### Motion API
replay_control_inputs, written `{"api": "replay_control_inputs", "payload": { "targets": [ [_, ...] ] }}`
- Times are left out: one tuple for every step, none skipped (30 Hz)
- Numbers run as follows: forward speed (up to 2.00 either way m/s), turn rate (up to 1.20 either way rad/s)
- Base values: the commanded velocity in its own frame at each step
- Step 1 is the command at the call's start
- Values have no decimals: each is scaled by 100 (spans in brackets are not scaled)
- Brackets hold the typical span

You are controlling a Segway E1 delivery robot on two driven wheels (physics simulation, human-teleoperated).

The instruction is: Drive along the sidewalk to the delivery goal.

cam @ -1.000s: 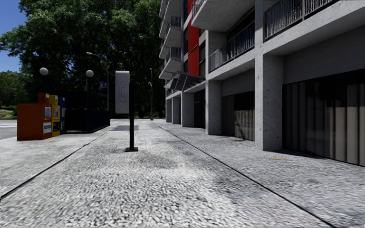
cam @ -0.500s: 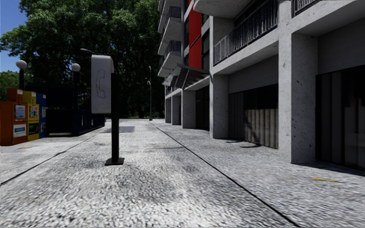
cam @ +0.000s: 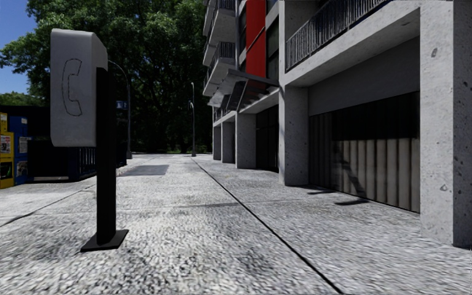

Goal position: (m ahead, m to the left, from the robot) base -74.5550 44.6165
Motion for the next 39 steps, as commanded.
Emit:
{"api": "replay_control_inputs", "payload": {
  "targets": [
    [200,15],
    [200,16],
    [200,18],
    [200,18],
    [200,19],
    [200,21],
    [200,25],
    [200,26],
    [200,26],
    [200,26],
    [200,26],
    [200,26],
    [200,26],
    [200,26],
    [200,26],
    [200,26],
    [200,26],
    [200,26],
    [200,26],
    [200,26],
    [200,26],
    [200,26],
    [200,26],
    [200,26],
    [200,26],
    [200,26],
    [200,26],
    [200,26],
    [200,26],
    [200,26],
    [200,26],
    [200,26],
    [200,26],
    [200,26],
    [200,26],
    [200,26],
    [200,27],
    [200,29],
    [200,36]
  ]
}}
